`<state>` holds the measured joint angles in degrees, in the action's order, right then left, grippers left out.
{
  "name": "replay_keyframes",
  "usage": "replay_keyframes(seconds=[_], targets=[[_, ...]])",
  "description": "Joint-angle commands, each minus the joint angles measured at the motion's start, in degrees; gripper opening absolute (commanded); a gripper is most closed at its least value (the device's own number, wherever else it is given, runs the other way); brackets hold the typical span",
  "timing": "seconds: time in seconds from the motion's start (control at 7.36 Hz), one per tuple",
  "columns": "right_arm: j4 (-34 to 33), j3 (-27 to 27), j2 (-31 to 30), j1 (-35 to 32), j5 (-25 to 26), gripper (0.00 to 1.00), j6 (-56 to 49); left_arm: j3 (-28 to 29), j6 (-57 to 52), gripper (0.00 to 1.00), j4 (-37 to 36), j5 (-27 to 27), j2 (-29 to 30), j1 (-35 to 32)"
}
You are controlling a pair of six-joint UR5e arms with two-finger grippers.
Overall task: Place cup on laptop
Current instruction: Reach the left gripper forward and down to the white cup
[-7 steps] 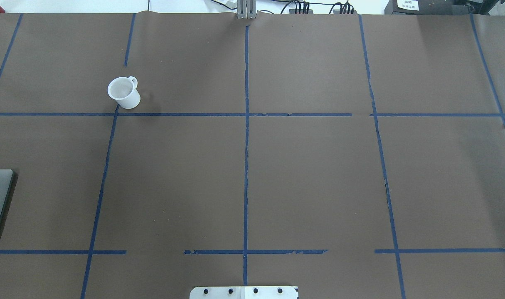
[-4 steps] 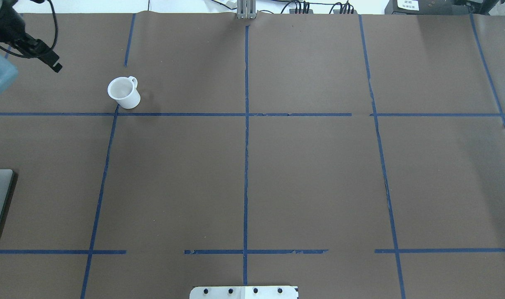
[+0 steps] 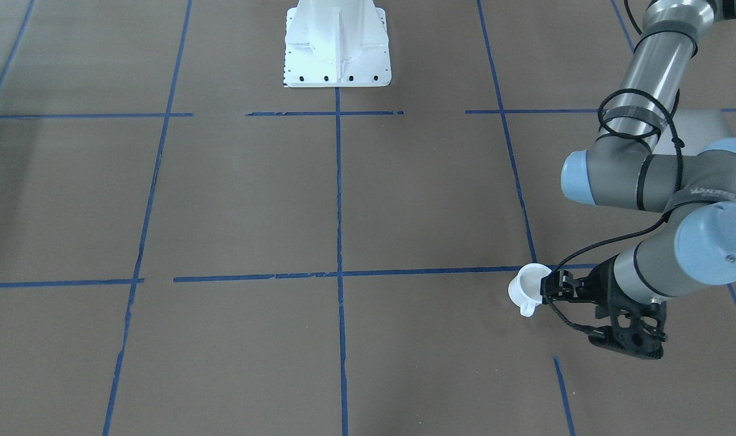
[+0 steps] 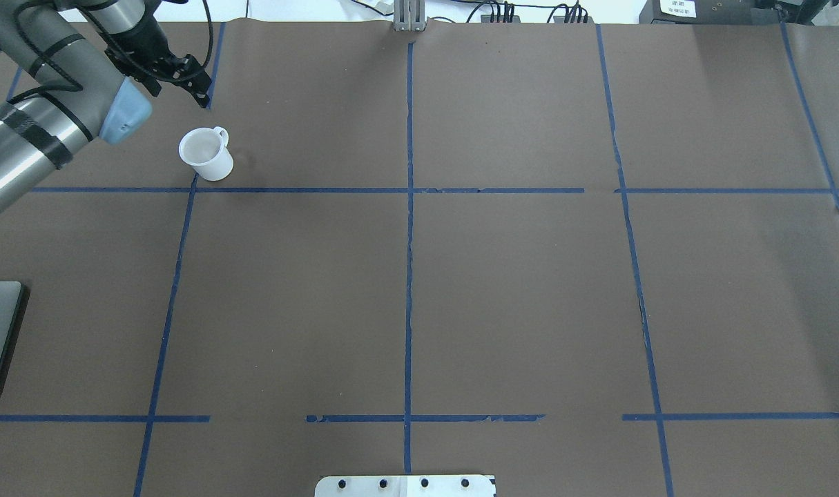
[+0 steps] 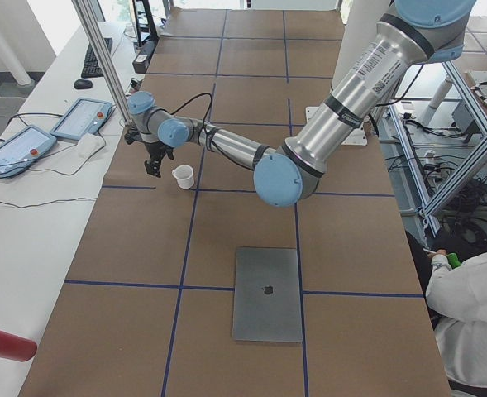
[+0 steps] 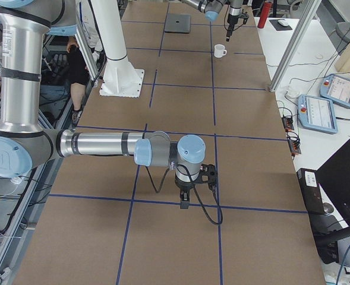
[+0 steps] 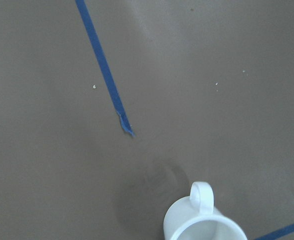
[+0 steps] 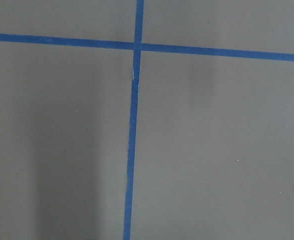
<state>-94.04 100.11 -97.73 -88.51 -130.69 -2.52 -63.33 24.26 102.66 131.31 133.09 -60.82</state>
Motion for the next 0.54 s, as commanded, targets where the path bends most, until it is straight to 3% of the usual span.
replay_keyframes(seconds=[0.0, 0.41], targets=[[0.0, 0.0, 0.0, 0.0, 0.0, 1.00, 0.1, 6.4, 4.6, 0.99, 4.7, -0.1, 3.3, 3.5], [0.0, 0.0, 0.0, 0.0, 0.0, 1.00, 0.1, 8.6, 4.3, 0.98, 5.5, -2.3, 2.9, 5.8]])
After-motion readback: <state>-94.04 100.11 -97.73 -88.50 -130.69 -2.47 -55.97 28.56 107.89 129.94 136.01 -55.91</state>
